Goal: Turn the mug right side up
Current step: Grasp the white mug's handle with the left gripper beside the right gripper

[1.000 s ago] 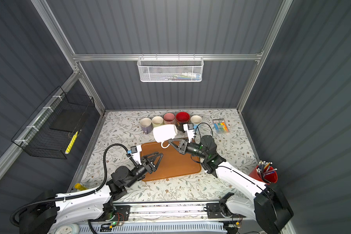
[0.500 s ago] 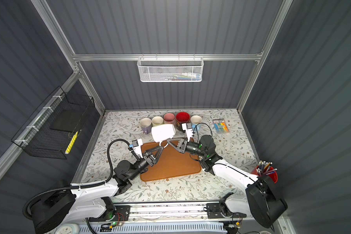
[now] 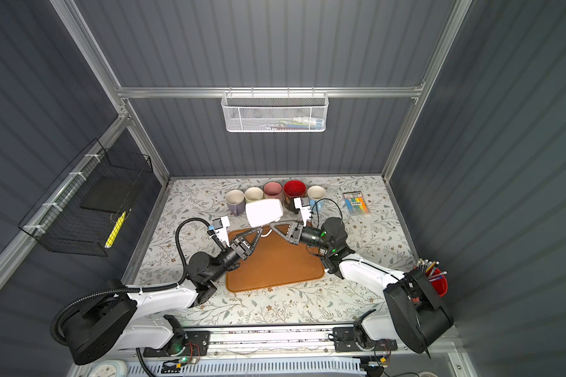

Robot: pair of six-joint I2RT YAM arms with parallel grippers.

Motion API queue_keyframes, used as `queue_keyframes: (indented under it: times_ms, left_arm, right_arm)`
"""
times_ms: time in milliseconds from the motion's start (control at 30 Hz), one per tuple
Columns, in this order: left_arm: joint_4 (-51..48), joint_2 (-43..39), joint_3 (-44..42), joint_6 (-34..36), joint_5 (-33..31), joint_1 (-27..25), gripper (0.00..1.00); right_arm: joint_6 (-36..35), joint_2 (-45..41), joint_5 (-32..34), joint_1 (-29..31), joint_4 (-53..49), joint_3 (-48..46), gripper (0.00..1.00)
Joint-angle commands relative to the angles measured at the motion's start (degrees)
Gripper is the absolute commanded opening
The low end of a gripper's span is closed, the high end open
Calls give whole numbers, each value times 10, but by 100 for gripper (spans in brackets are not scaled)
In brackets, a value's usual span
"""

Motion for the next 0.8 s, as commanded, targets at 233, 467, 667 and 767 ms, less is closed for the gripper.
queue_keyframes:
  times_ms: [233, 467, 667, 767]
  left_arm:
    - [63, 47, 32, -18, 34, 10, 42]
    - [97, 79, 43, -33, 47, 15, 33]
    - [95, 83, 48, -32, 51, 18, 23]
    - [89, 81, 51, -32, 53, 19, 7]
  right_arm:
    - [23, 19, -28, -11, 107, 3, 0]
    - [26, 28, -35, -14, 116, 3, 0]
    - [29, 32, -38, -21, 123, -1, 0]
    - [34, 37, -39, -22, 130, -2, 0]
